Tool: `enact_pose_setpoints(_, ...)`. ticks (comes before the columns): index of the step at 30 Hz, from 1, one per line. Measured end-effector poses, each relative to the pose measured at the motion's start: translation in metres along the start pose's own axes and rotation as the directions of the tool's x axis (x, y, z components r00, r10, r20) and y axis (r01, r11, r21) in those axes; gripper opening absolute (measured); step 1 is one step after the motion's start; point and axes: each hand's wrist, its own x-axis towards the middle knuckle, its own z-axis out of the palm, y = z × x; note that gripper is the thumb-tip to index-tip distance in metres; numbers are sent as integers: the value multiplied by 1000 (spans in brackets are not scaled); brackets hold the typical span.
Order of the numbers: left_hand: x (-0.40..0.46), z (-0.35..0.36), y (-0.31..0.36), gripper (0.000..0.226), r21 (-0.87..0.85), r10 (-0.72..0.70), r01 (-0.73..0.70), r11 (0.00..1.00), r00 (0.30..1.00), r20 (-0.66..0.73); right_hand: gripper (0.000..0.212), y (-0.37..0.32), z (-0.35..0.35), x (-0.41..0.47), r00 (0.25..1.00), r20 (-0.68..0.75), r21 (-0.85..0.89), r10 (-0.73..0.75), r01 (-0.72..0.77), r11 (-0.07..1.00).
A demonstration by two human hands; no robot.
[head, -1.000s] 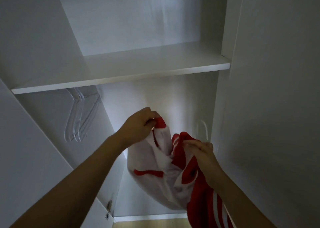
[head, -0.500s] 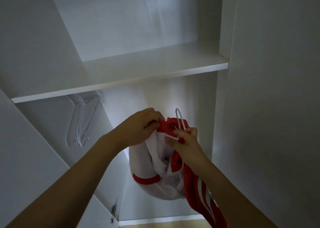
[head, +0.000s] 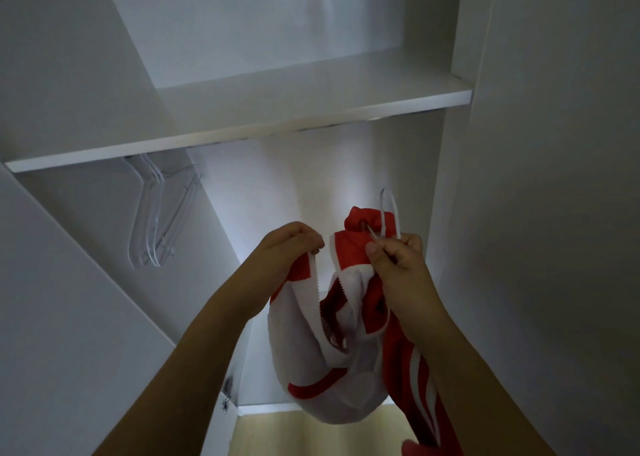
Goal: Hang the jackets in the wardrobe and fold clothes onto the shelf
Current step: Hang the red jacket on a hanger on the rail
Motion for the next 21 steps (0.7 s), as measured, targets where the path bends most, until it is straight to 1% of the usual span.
enact_pose_setpoints(2,-5,8,1,22,49,21,-22,999,999,25,16,-3,2,-1,999,-46,-5,-2,2,1000)
enact_pose_setpoints(5,-8,16,0,19,38,48,-48,998,999,6,19,-5,2,-1,997,-81,-60,-4,-1,998)
enact_pose_setpoints(7,-6,18,-1,13,40,61,-60,997,998,-18,23,-3,0,-3,998,-66,-60,7,-11,998)
enact_pose_setpoints(9,-3,20,-2,10,55,69,-68,996,998,-12,24,-1,-3,-5,999,-36,-38,24,-26,999)
enact_pose_setpoints(13,-5,25,-2,13,84,118,-127,988,987,105,10,0,-10,-8,998,46,19,50,-51,999)
enact_pose_setpoints(16,-5,27,-3,13,115,153,-167,979,980,125,11,2,-12,-9,999,45,17,20,-21,1000)
enact_pose_setpoints(18,-5,29,-2,13,155,141,-162,975,981,135,13,4,-13,-9,999,50,-20,14,-13,1000)
enact_pose_setpoints(21,-6,32,-4,26,189,69,-92,978,990,122,19,4,-17,-10,997,47,-6,58,-58,998)
